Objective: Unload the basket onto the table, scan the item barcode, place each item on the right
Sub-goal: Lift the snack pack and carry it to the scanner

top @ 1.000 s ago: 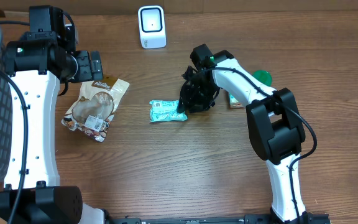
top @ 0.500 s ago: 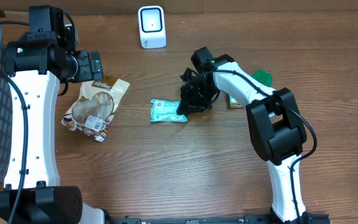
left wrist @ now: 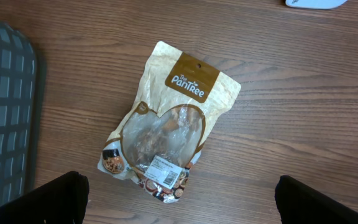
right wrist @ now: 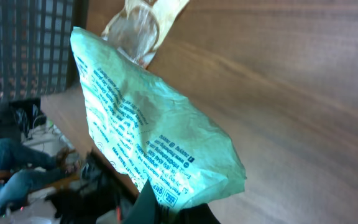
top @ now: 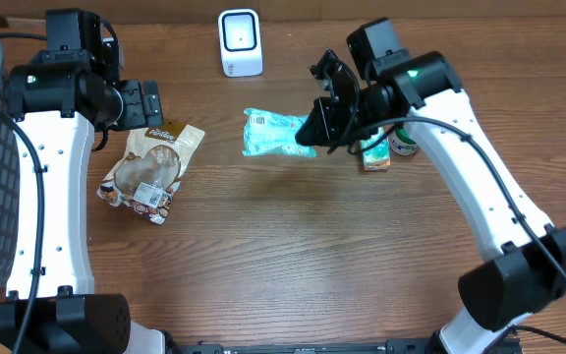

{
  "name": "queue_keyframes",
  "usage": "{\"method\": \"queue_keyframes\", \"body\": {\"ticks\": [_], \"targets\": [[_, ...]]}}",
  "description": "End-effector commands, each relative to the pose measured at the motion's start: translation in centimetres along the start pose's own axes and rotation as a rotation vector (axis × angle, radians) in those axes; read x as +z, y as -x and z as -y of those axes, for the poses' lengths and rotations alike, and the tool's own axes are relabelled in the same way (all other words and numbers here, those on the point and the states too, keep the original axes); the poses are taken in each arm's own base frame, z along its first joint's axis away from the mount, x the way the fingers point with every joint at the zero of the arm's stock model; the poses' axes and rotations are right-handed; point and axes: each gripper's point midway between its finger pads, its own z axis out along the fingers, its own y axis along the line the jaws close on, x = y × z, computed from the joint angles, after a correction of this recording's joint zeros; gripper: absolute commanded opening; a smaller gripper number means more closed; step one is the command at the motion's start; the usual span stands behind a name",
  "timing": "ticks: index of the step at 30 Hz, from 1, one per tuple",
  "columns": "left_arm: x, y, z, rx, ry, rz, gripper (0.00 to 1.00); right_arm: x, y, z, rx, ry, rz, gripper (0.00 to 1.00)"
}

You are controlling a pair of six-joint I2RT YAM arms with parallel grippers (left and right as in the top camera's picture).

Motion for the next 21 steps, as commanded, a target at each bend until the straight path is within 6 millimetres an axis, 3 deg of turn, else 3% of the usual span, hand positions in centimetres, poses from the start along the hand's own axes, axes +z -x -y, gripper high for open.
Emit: {"method": "queue_keyframes", "body": {"ticks": [1,8,12,16,21], "targets": [[-0.8,0.4,0.0,-0.012,-0.007,0.026,0.99,-0.4,-0.6,-0.4,-0.012,0.010,-0.016,0.04],[-0.8,0.4,0.0,-0.012,-0.007,0.025,1.00,-0.3,-0.6,-0.6,-0.018,0.009,-0.018,0.04],[-0.8,0.4,0.0,-0.012,-0.007,0.026,1.00,-1.0,1.1,0.3,0.011,-0.125,0.062,0.04],[-0.8,0.4,0.0,-0.012,-0.007,0.026,0.99,-3.4,4.9,0.2,-0.040,-0.288,0.216,0.04],[-0.8,0.4,0.0,-0.012,-0.007,0.026,0.99,-5.8,12.0,1.1,-0.190,-0.572,0.491,0.04]]}}
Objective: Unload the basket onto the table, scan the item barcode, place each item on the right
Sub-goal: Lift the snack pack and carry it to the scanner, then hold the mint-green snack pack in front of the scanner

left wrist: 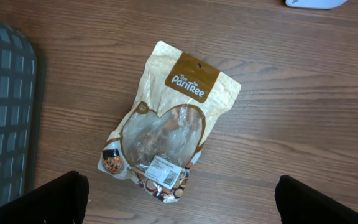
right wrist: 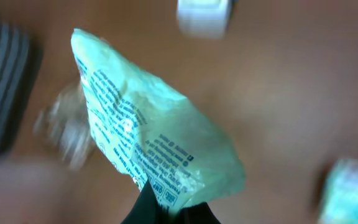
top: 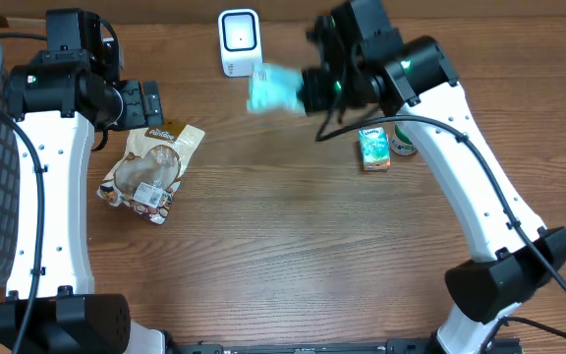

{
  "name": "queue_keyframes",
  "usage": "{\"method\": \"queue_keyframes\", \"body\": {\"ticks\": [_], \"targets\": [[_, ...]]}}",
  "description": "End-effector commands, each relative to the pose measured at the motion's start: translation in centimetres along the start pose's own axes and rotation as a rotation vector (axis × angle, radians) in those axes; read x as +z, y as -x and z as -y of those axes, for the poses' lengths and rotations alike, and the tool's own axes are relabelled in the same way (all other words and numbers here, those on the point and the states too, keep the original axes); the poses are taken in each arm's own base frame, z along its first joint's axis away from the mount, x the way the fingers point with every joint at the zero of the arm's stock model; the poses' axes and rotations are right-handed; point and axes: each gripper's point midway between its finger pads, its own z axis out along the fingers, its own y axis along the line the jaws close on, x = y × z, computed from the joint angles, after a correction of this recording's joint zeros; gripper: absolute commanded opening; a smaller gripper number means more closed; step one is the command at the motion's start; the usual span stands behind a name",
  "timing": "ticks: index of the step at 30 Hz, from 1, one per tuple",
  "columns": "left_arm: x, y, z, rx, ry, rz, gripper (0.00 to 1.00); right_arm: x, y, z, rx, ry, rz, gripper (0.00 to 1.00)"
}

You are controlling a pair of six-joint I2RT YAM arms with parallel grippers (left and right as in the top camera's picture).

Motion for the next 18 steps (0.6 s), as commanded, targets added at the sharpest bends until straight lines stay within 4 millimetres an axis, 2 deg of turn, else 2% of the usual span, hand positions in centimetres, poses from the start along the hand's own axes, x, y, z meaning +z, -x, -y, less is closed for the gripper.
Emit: {"method": "queue_keyframes", "body": {"ticks": [1,2,6,9,13,18], "targets": [[-0.8,0.4,0.0,-0.012,-0.007,0.025,0.99,0.1,5.3,3.0,-0.129,-0.319,0.218,0.04],[-0.8,0.4,0.0,-0.012,-0.007,0.025,1.00,0.8,7.2,3.3,-0.190,-0.398,0.290,0.04],[-0.8,0.4,0.0,-0.012,-0.007,0.025,1.00,3.6,11.8,3.6,-0.408,-0.589,0.446,0.04],[-0.8,0.4,0.0,-0.012,-0.007,0.026,1.00,6.4,14.1,3.9,-0.635,-0.703,0.480,0.04],[-0.8,0.4,0.0,-0.012,-0.007,0.026,0.99,9.0,15.8,4.1,-0.675,-0.752,0.572,0.04],[-0.8,0.4,0.0,-0.012,-0.007,0.026,1.00,12.3,16.0,4.0,-0.963,-0.806,0.522,0.04]]}}
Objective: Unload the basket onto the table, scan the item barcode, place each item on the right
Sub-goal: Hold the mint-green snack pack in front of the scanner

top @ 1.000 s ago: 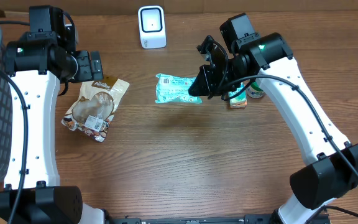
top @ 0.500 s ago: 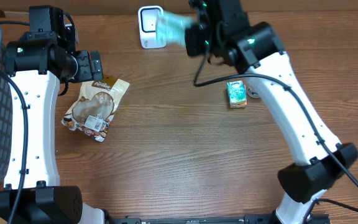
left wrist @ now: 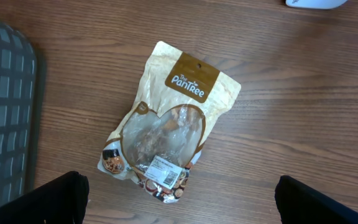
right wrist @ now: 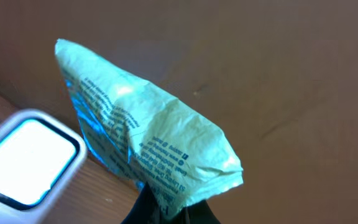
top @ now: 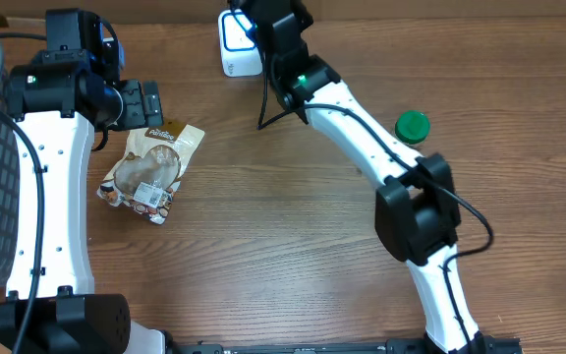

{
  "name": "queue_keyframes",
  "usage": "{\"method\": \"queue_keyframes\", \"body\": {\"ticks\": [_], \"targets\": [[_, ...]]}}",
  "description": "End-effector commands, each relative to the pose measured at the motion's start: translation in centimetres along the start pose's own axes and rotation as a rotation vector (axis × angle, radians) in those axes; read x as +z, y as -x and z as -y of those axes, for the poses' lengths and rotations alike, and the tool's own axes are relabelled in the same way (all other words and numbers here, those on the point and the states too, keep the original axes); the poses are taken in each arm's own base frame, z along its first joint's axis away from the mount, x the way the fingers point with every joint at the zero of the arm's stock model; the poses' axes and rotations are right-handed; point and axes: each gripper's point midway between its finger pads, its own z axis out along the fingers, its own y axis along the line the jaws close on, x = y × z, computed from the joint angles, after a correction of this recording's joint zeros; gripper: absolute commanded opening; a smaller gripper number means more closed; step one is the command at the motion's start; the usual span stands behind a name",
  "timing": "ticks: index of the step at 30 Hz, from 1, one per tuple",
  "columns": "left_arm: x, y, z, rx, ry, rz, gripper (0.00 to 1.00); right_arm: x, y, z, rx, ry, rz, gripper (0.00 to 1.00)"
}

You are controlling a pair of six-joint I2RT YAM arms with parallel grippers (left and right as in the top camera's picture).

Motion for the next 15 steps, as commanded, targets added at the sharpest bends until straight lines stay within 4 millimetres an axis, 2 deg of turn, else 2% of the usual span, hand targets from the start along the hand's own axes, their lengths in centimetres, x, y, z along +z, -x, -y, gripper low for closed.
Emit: {"method": "queue_keyframes", "body": {"ticks": [1,5,10,15], "targets": [[-0.8,0.4,0.0,-0.012,-0.007,0.025,0.99,0.6,0.8,0.7,-0.255,-0.037,0.046,0.04],[-0.8,0.4,0.0,-0.012,-0.007,0.025,0.99,2.5,0.4,-0.7,-0.367,-0.088,0.105,0.04],[-0.8,0.4,0.0,-0.012,-0.007,0.025,1.00,4.2,-1.7,-4.2,-0.683,-0.067,0.114,0.04],[-0.8,0.4,0.0,-0.012,-0.007,0.025,1.00,4.5,-2.0,-4.5,-0.694,-0.076,0.116,0.04]]}}
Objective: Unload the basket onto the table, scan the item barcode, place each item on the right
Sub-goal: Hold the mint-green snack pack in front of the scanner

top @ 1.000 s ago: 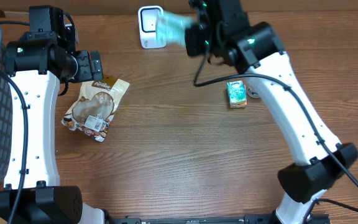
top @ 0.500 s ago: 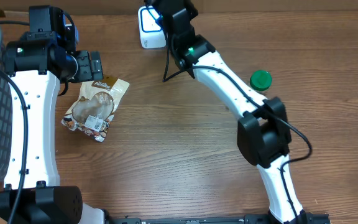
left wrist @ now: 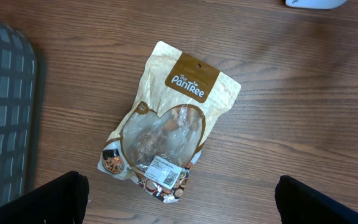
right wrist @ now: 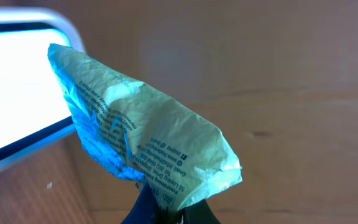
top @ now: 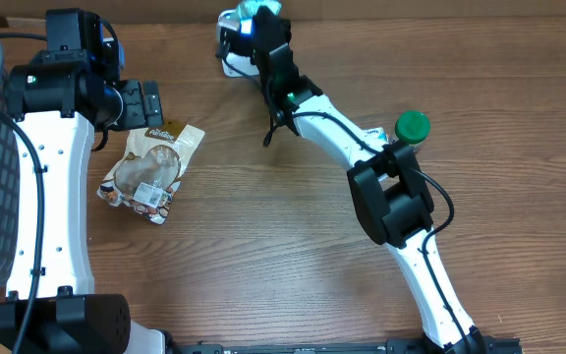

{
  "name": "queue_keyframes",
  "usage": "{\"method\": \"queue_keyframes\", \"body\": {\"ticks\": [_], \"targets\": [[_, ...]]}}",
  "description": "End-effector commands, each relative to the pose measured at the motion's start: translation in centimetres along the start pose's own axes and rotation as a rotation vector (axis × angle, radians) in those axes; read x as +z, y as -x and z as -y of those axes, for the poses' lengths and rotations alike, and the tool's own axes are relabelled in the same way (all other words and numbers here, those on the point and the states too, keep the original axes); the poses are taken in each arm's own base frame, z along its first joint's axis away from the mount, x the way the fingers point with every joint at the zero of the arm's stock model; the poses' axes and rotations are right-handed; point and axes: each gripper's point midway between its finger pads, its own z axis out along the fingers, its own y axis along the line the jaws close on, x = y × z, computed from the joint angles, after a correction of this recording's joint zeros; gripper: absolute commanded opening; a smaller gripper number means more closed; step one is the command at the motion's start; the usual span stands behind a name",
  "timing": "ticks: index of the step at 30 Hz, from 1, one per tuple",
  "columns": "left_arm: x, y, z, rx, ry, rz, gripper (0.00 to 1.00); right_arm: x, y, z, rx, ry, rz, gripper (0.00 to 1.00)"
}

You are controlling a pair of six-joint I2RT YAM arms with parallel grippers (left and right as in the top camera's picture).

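Observation:
My right gripper [right wrist: 166, 214] is shut on the lower corner of a pale green printed packet [right wrist: 148, 149]. The packet hangs close in front of the lit white face of the barcode scanner [right wrist: 17, 87], and blue light falls on its left edge. In the overhead view the right gripper [top: 251, 22] and packet [top: 245, 12] sit over the scanner [top: 230, 54] at the table's far edge, hiding most of it. My left gripper [left wrist: 179, 211] hangs open above a tan snack pouch [left wrist: 166, 124] without touching it.
A dark mesh basket stands at the left table edge. The tan pouch [top: 150, 167] lies beside it. A green-lidded jar [top: 412, 126] stands right of the outstretched right arm, which spans the table's middle back.
My right gripper has brought the green packet closer to the scanner. The lit face now fills the left of the wrist view. The left arm and pouch have not moved.
My right gripper held the green packet above the table's middle, beside a small carton. Then it held the packet further back, near the scanner. Then the packet was just over the scanner, and now it hangs right before the lit face. The left gripper stayed open throughout.

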Motion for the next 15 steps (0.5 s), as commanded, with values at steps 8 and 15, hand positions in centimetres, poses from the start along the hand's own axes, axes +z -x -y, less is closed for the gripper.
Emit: {"method": "queue_keyframes", "body": {"ticks": [8,15], "targets": [[-0.8,0.4,0.0,-0.012,-0.007,0.025,0.99,-0.2,0.4,3.8,-0.029,-0.120,0.016,0.04],[-0.8,0.4,0.0,-0.012,-0.007,0.025,1.00,-0.4,0.4,4.4,-0.015,-0.150,0.002,0.04]]}}
